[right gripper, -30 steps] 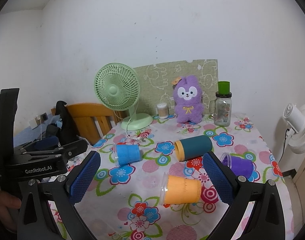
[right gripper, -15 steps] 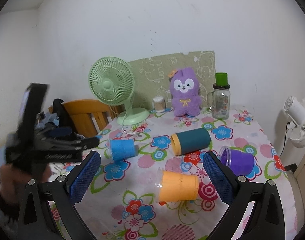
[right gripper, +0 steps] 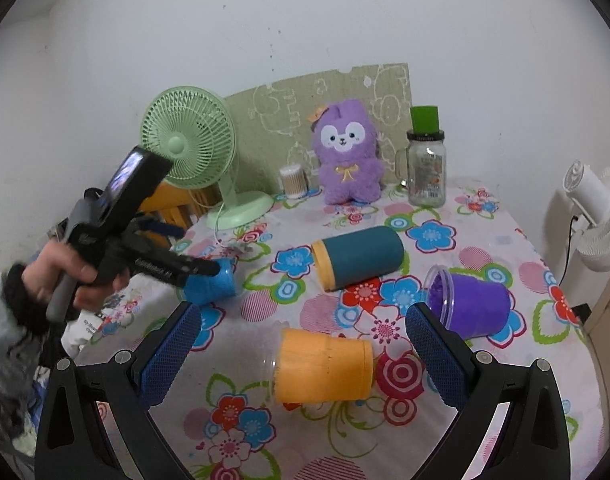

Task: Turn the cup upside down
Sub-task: 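Move the left tool to the blue cup and grasp it, then lift the blue cup with the left tool toward the right tool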

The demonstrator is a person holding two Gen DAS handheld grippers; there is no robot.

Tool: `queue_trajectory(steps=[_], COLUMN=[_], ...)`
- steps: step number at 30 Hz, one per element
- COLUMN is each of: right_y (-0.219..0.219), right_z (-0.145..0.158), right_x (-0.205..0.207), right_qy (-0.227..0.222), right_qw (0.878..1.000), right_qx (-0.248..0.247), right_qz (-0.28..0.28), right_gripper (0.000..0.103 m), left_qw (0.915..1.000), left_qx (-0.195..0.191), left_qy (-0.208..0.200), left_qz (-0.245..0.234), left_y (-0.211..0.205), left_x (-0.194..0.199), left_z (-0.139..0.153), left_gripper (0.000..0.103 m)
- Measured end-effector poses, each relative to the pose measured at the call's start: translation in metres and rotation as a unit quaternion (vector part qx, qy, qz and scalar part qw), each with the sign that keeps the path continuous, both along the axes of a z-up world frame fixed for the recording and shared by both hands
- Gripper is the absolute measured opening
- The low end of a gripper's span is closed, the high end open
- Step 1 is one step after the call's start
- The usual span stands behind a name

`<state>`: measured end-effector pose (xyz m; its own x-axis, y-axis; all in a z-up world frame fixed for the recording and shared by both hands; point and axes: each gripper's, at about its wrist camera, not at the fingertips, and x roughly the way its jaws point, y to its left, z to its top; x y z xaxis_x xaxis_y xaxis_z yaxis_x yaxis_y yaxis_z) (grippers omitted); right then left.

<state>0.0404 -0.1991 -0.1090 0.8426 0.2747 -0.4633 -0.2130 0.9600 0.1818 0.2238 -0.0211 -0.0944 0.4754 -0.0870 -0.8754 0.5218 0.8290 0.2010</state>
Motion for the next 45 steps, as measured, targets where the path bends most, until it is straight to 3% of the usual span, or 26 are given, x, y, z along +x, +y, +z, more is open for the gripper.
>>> queue_trajectory(steps=[5, 10, 13, 14, 15, 24, 30, 36, 38, 45], right_y=[0.001, -0.001, -0.003, -0.004, -0.005, -0.002, 0.0, 0.0, -0.001, -0.003], right_z=[-0.009, -0.014, -0.013, -0.012, -0.012, -0.01, -0.003, 0.006, 0.007, 0.008], right_x=[0.007, 0.012, 0.013, 0.013, 0.013, 0.006, -0.005, -0.026, -0.032, -0.053], right_qy=[0.016, 0.027, 0.023, 0.022, 0.022, 0.021, 0.011, -0.005, -0.005, -0.002], right_qw=[1.0, 1.0, 1.0, 1.0, 1.0, 0.999, 1.0, 0.999, 0.999, 1.0], right_qx=[0.001, 0.011, 0.013, 0.015, 0.018, 0.024, 0.028, 0.03, 0.031, 0.024], right_qz=[-0.001, -0.003, -0.005, -0.006, -0.007, 0.002, 0.008, 0.013, 0.012, 0.015], right_gripper=[0.103, 0.103, 0.103, 0.103, 0.103, 0.103, 0.103, 0.103, 0.103, 0.103], left_qw=[0.9969, 0.989, 0.9841, 0.9833, 0.9828, 0.9878, 0.9867, 0.9841, 0.9813, 0.9763], left_qx=[0.019, 0.034, 0.059, 0.068, 0.07, 0.019, 0.001, -0.032, -0.061, -0.137], left_qy=[0.055, 0.127, 0.154, 0.158, 0.162, 0.153, 0.162, 0.168, 0.169, 0.108], left_qz=[-0.053, -0.067, -0.066, -0.06, -0.055, -0.024, -0.011, 0.048, 0.07, 0.128], left_y=[-0.01, -0.014, -0.015, -0.015, -0.014, -0.011, -0.019, -0.014, -0.01, -0.018], left_x=[0.023, 0.033, 0.033, 0.034, 0.035, 0.019, -0.03, -0.084, -0.101, -0.153], left_z=[-0.01, -0.031, -0.045, -0.049, -0.051, -0.026, -0.016, -0.018, -0.019, -0.001], left_gripper=[0.099, 0.095, 0.08, 0.067, 0.063, 0.057, 0.057, 0.058, 0.058, 0.058])
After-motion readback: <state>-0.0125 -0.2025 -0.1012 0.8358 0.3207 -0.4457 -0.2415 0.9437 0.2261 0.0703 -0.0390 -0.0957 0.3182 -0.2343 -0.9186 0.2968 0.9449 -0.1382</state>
